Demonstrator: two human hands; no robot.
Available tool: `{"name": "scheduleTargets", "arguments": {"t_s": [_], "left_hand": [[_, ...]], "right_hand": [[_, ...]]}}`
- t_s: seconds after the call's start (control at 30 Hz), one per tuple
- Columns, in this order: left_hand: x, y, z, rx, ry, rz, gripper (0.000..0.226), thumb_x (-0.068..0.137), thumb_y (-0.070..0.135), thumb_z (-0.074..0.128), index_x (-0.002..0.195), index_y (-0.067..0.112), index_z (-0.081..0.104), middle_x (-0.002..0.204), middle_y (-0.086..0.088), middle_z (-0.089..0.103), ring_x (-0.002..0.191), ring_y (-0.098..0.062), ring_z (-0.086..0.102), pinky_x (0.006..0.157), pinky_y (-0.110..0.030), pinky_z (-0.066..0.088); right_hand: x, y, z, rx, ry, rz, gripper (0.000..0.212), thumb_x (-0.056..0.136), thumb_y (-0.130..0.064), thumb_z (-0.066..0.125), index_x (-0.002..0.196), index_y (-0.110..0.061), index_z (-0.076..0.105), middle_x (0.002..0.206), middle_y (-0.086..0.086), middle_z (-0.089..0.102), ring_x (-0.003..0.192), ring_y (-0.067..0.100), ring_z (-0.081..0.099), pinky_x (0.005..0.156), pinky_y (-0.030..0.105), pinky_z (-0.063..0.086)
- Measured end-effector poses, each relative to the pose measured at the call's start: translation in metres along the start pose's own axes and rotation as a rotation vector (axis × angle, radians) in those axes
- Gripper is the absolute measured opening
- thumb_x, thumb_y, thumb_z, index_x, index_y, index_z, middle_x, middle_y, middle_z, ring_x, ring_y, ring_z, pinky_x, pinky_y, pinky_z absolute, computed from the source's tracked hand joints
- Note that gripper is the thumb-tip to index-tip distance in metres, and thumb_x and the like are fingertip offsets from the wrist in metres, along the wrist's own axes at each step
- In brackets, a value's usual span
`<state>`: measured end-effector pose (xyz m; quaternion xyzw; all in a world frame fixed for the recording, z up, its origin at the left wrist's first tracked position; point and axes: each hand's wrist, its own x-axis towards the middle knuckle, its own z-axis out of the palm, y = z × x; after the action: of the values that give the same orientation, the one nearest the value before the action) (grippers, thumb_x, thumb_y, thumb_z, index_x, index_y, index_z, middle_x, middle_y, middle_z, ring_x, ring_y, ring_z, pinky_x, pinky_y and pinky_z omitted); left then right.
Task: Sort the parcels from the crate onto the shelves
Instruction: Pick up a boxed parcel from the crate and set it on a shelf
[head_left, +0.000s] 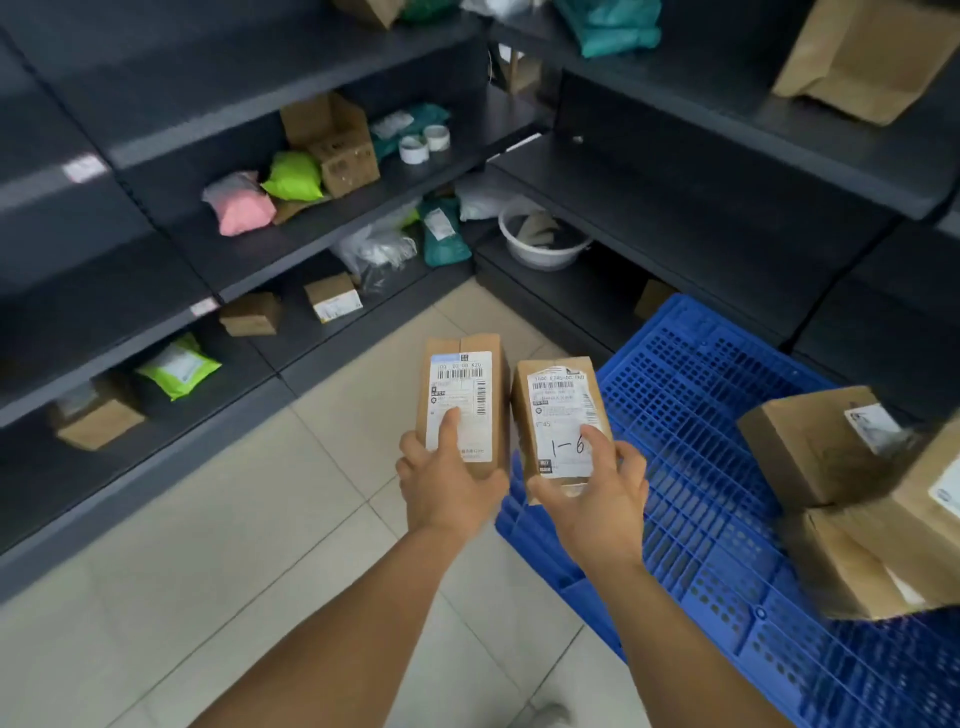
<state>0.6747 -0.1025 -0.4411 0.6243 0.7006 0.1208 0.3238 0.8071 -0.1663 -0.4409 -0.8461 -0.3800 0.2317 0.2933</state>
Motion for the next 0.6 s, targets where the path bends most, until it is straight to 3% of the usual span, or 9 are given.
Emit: {"name": "scheduleTargets", "arguments": {"t_s": [0.6], "left_hand": [[0.033,-0.095,-0.370,-0.162,0.509,0.128,0.085,0.071,0.047,0.069,0.142,0.043,0.022,0.133,0.003,0.018,0.122,-0.022,0.027,0.100,-0.039,0.044]], "right_hand": [[-0.088,-0.360,0.067,0.215,0.080,-0.518,0.076,0.072,-0.044,0.075,0.137,-0.039,0.037,0.139,-0.004,0.024,0.125,0.017,0.026,0.097,0.035,0.038]]}}
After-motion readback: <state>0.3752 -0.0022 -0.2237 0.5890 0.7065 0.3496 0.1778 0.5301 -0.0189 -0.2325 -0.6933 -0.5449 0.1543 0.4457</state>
